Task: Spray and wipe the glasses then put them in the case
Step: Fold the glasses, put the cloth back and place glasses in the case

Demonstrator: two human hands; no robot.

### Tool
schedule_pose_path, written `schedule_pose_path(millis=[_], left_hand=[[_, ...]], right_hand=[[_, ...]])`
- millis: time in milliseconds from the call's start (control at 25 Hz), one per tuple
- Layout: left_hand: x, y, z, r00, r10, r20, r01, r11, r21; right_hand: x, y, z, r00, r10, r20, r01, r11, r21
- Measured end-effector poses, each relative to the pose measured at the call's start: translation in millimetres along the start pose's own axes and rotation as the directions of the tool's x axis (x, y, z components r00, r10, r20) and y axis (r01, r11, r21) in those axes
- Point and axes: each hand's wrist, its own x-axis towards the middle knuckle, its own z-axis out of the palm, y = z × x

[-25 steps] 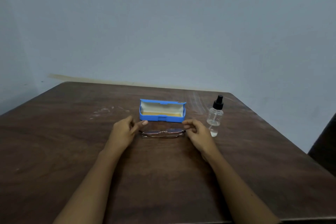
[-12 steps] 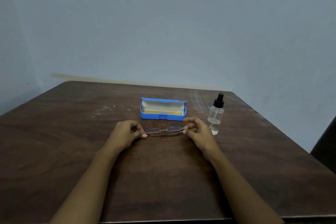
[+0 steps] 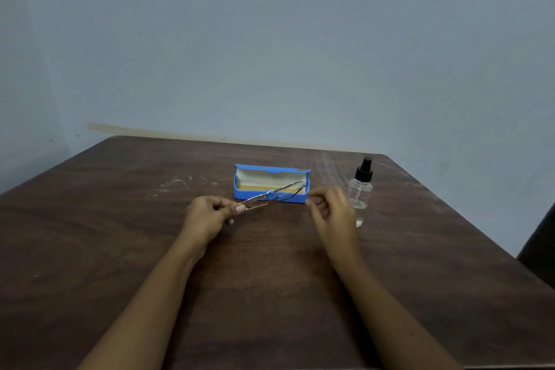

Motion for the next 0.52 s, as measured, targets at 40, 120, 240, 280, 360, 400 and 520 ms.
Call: schedule_pose_path(millis=[40,120,240,280,360,400,520], left_hand=[[-0.3,1.4,1.1,1.000,-0.005,0.005,0.005,0.999,-0.034],[-3.1,6.3,4.5,0.999,-0.014,0.032,0.017,0.995,-0.103],[-8.7,14.2,9.1,0.992,-0.082,0.091,0.097,0.980,-0.173],[-10.0,16.2,9.6,0.988,-0.101,0.113,0.120,0.976,-0.180],[-12.1,19.0,10.7,0.979,-0.126,0.157,0.155,0.971,-0.184],[-13.3,20.3,11.0,0.974,-0.141,0.178,0.173,0.968,-0.181],[-15.8,24.4,10.3,0.961,-0.170,0.219,0.206,0.967,-0.150]], right_hand=[[-1.1,-2.2,0.9,0.990,-0.143,0.012,0.144,0.984,-0.105],[-2.9,-8.2,5.0,0.926,-0.374,0.054,0.372,0.877,-0.302],[-0.7,-20.2,11.5,0.805,-0.583,0.112,0.560,0.682,-0.470],[0.4,-22.1,13.3,0.769,-0.624,0.135,0.597,0.627,-0.500],[2.2,-22.4,16.6,0.724,-0.666,0.180,0.642,0.555,-0.528],[2.8,-22.0,17.7,0.713,-0.674,0.192,0.653,0.540,-0.532],[4.1,-22.8,17.1,0.688,-0.697,0.203,0.672,0.506,-0.541]])
